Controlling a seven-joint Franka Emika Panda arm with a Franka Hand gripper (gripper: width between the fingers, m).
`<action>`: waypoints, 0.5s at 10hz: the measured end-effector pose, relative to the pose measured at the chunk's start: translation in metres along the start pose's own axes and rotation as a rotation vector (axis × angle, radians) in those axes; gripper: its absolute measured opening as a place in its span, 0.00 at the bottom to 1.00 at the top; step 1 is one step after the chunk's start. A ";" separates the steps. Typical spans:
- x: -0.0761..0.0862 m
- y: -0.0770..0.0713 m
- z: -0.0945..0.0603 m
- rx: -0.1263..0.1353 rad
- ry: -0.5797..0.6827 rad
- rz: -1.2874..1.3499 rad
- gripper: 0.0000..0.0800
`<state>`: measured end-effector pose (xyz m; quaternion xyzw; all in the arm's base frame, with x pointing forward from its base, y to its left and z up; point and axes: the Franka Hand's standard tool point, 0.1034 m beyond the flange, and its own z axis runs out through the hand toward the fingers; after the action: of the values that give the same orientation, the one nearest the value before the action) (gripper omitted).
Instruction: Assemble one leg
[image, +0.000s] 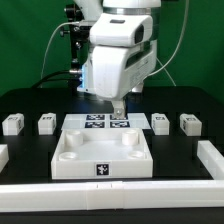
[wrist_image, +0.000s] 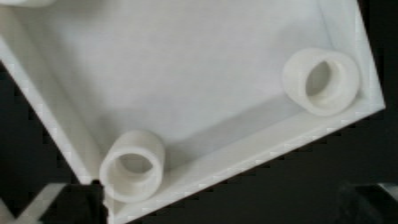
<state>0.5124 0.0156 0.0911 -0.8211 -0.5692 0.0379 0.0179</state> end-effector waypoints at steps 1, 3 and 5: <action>-0.005 -0.009 0.004 0.009 -0.011 -0.063 0.81; -0.017 -0.022 0.011 0.013 -0.023 -0.195 0.81; -0.027 -0.030 0.017 0.028 -0.027 -0.201 0.81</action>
Offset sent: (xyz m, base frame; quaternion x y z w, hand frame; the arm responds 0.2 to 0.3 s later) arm -0.0463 -0.0267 -0.0127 -0.0005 -0.0053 -0.1202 0.9927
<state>0.4739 0.0008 0.0772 -0.7590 -0.6483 0.0549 0.0252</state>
